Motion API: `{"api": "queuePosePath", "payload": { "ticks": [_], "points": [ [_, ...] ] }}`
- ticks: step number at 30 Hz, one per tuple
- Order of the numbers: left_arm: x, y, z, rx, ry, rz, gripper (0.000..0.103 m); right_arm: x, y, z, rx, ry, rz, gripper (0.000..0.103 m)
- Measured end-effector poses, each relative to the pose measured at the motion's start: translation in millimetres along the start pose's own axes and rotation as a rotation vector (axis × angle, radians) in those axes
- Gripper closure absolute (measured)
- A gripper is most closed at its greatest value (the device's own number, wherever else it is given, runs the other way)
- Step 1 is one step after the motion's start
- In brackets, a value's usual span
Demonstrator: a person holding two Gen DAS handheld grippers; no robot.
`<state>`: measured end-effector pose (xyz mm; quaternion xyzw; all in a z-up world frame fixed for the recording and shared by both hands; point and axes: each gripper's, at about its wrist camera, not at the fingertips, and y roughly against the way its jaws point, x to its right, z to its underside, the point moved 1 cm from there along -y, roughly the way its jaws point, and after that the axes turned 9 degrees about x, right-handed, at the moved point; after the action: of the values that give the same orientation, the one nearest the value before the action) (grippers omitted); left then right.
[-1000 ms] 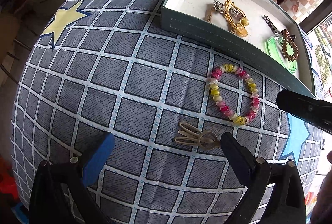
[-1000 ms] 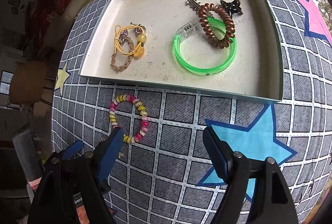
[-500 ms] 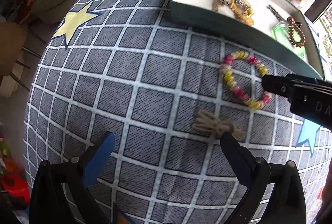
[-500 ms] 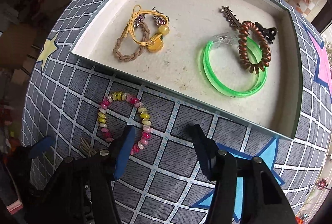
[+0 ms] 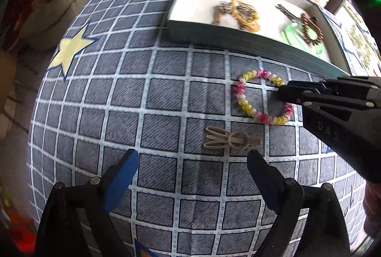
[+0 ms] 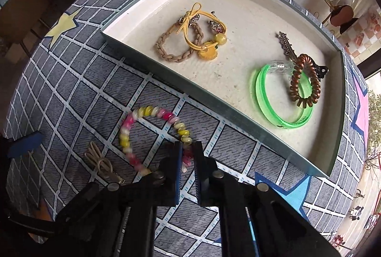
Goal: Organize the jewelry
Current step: 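Grasp the pink-yellow beaded bracelet with the right tool while the left tool grasps the gold hair clip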
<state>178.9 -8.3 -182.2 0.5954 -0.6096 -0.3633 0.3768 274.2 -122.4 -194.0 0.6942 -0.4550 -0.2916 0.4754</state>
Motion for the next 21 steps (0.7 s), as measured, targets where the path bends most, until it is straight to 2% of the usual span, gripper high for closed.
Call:
{"api": "queuePosePath", "payload": {
  "ticks": [3, 10, 12, 14, 18, 20, 21],
  "points": [
    [13.3, -0.3, -4.7, 0.026, -0.114, 0.04, 0.008, 4.4, 0.6, 4.8, 0.004, -0.027, 0.0, 0.094],
    [38.5, -1.5, -19.2, 0.09, -0.397, 0.133, 0.01, 29.0, 6.6, 20.2, 0.002, -0.115, -0.021, 0.094],
    [50.6, -8.0, -26.7, 0.084, -0.44, 0.159, 0.02, 33.2, 6.7, 21.4, -0.001, -0.135, -0.025, 0.094],
    [56.2, -14.2, -31.7, 0.067, -0.467, 0.175, 0.021, 38.1, 8.6, 25.2, -0.003, -0.149, -0.028, 0.094],
    [62.2, -21.7, -35.2, 0.042, -0.482, 0.221, 0.036, 43.8, 12.4, 30.9, -0.005, -0.167, -0.032, 0.094],
    [63.6, -21.4, -33.7, 0.036, -0.476, 0.242, 0.047, 51.1, 17.7, 37.0, -0.002, -0.178, -0.035, 0.094],
    [64.8, -20.8, -32.8, 0.038, -0.473, 0.242, 0.059, 53.0, 18.4, 37.9, -0.001, -0.185, -0.036, 0.094]
  ]
}}
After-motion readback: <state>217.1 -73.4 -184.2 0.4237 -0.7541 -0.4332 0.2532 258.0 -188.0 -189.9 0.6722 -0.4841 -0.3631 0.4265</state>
